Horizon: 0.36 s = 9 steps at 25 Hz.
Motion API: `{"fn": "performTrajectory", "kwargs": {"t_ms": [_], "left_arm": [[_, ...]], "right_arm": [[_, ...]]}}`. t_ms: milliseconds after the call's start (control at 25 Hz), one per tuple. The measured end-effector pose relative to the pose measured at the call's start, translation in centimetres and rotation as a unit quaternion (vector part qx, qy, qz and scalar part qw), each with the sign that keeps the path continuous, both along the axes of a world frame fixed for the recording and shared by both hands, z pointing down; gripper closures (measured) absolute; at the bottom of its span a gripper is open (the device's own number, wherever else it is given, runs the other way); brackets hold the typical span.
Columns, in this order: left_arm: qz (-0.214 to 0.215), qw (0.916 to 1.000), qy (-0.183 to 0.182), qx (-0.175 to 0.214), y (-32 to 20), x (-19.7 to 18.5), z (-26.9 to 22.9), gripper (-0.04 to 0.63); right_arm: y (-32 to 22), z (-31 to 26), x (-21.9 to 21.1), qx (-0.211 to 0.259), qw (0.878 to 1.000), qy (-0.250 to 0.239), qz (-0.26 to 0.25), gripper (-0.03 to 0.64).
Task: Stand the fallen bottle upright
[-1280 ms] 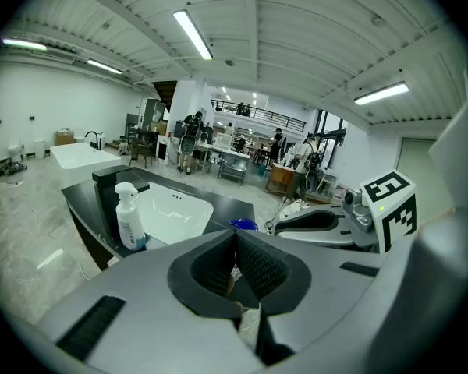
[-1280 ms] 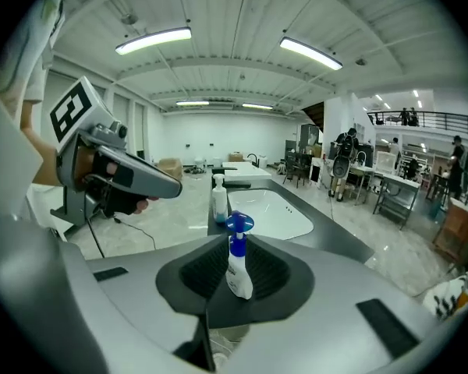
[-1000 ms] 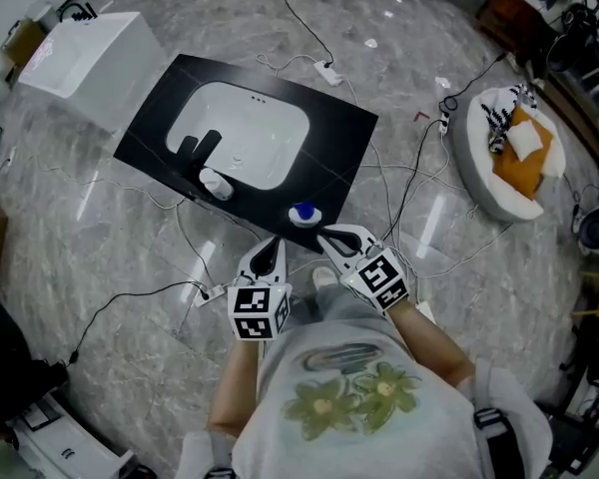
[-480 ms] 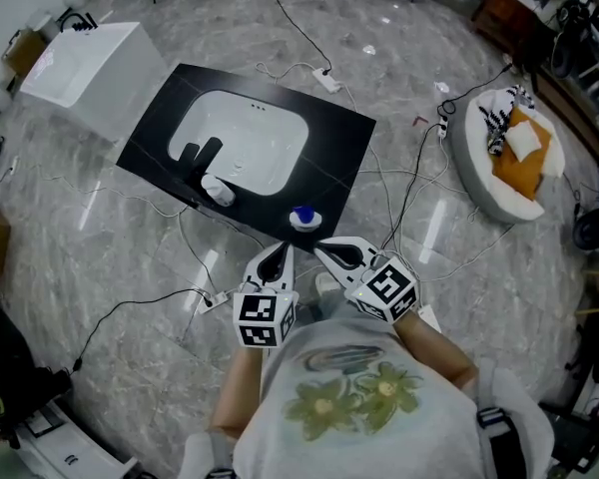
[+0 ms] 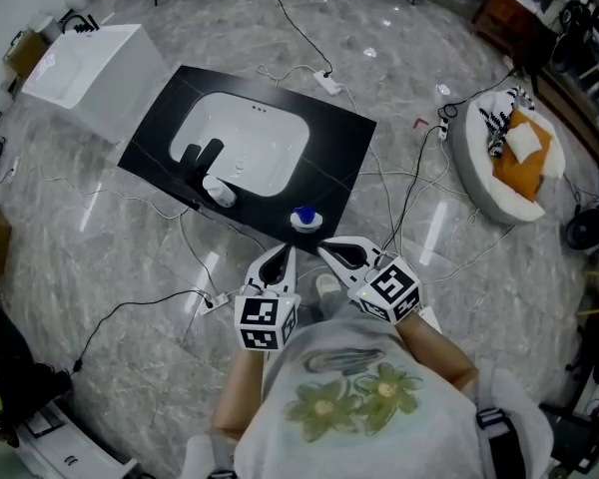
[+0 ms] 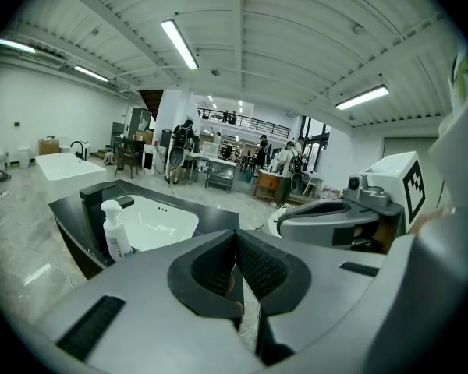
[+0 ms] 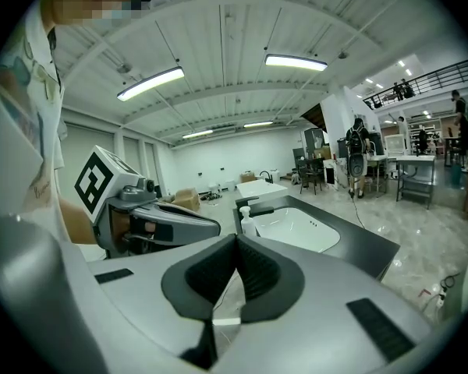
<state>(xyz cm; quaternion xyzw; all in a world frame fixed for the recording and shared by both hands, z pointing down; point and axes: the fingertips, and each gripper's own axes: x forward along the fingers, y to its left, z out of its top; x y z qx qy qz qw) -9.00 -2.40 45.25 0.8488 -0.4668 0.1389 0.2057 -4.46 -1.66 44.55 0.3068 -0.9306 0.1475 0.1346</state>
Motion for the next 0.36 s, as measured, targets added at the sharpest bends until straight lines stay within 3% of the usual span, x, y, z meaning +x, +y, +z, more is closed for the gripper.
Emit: {"fn": "performTrajectory", "kwargs": {"t_ms": [360], "left_arm": [[0.002, 1.0, 0.002, 0.0, 0.25, 0.07, 0.37, 0.577]], "right_arm": [[0.11, 0.22, 0.18, 0.0, 1.0, 0.002, 0.007, 0.577]]}}
